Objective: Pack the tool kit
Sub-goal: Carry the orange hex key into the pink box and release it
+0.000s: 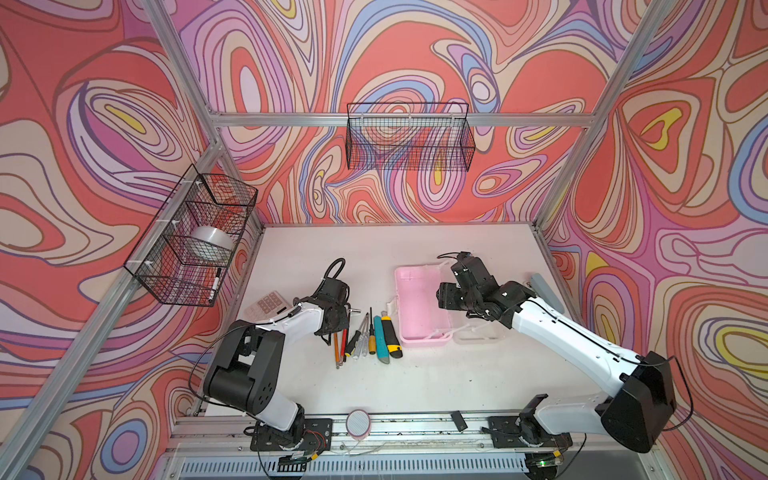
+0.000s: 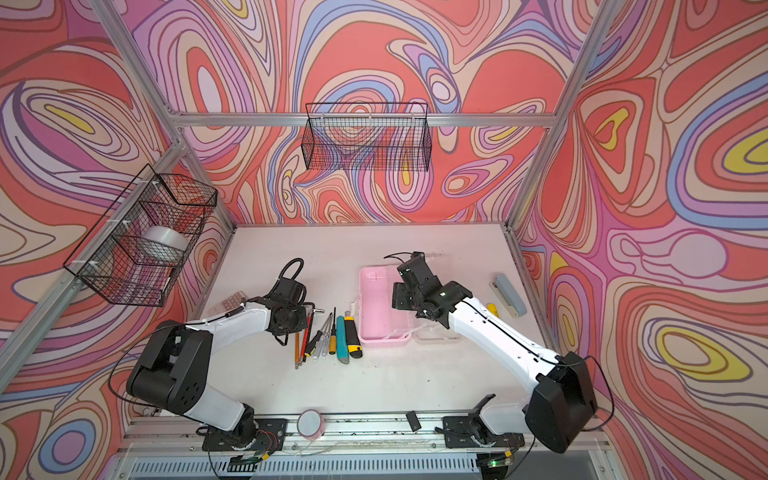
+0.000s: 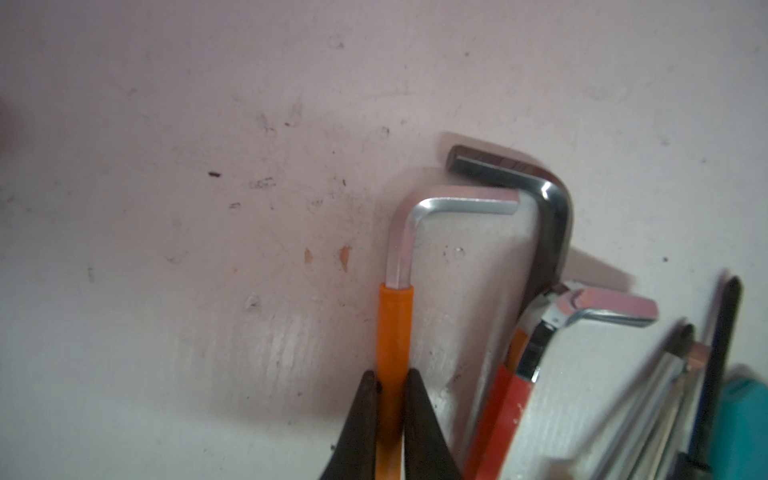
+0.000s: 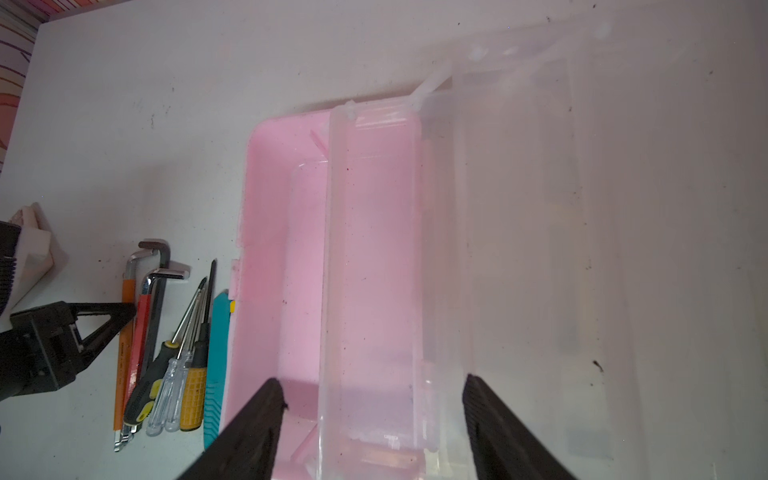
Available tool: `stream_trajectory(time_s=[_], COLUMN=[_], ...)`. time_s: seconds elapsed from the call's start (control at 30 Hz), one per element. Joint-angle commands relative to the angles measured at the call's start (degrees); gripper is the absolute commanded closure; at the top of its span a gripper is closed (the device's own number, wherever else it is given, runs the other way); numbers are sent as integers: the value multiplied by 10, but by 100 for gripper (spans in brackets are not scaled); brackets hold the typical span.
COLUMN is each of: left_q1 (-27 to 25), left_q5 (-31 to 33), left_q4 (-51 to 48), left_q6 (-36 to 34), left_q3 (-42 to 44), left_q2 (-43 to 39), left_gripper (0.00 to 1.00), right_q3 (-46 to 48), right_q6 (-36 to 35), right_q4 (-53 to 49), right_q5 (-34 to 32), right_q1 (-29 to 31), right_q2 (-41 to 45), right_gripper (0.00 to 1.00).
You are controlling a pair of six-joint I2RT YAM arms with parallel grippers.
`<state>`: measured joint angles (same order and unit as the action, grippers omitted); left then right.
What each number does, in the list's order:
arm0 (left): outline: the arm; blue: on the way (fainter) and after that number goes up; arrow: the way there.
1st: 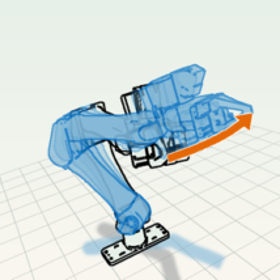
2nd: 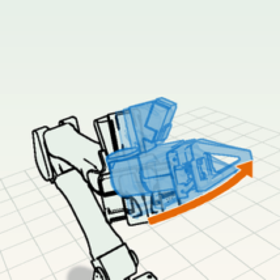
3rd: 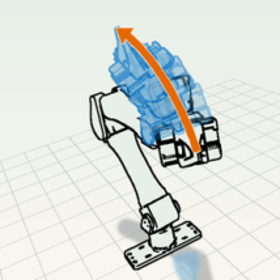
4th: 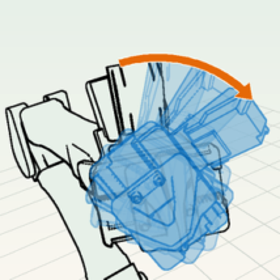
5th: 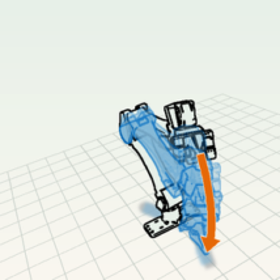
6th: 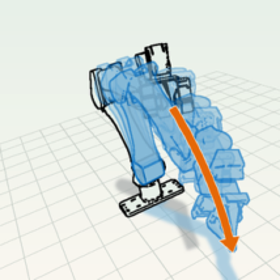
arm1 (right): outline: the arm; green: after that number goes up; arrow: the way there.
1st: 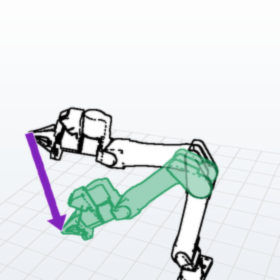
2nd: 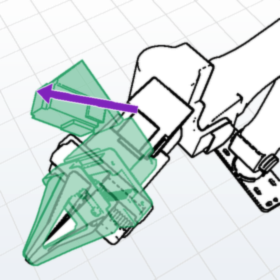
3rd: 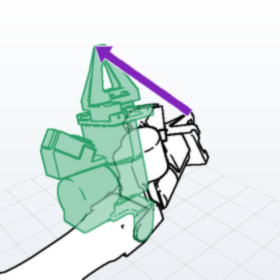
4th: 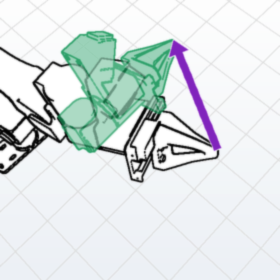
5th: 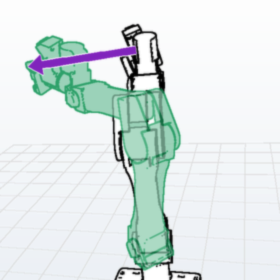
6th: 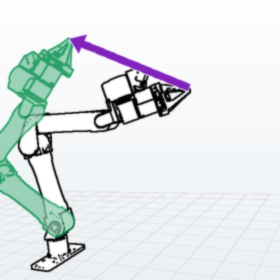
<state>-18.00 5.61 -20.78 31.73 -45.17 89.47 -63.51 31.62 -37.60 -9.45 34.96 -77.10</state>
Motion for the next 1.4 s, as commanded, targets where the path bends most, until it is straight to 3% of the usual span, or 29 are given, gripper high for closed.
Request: stream_trajectory(time_s=[0.0,0.07,0.43,0.63,0.8,0.97,1.1,1.37], left_q1=[2,3,2,-5,-41,-141,-189,-215], left_q5=[7,12,11,-63,-138,-140,-152,-139], left_q4=[-11,-14,-40,-51,5,52,93,105], left_q6=[0,-2,-9,19,88,130,144,171], left_q3=[-22,-28,-57,-78,-98,-162,-217,-268], left_q2=[8,8,-31,-103,-142,-83,-1,93], left_gripper=[94,100,100,100,100,100,100,100], right_q3=[11,13,16,15,13,16,18,24], right_q6=[-10,-9,-15,-15,-13,-11,-11,-17], right_q4=[9,10,17,15,14,13,6,-5], right_q5=[-12,-11,-15,-26,-25,-26,-29,-37], right_q1=[3,3,3,2,0,-4,-9,-19], right_q2=[-8,-8,-12,1,9,20,32,59], right_gripper=[28,28,27,27,27,27,27,27])
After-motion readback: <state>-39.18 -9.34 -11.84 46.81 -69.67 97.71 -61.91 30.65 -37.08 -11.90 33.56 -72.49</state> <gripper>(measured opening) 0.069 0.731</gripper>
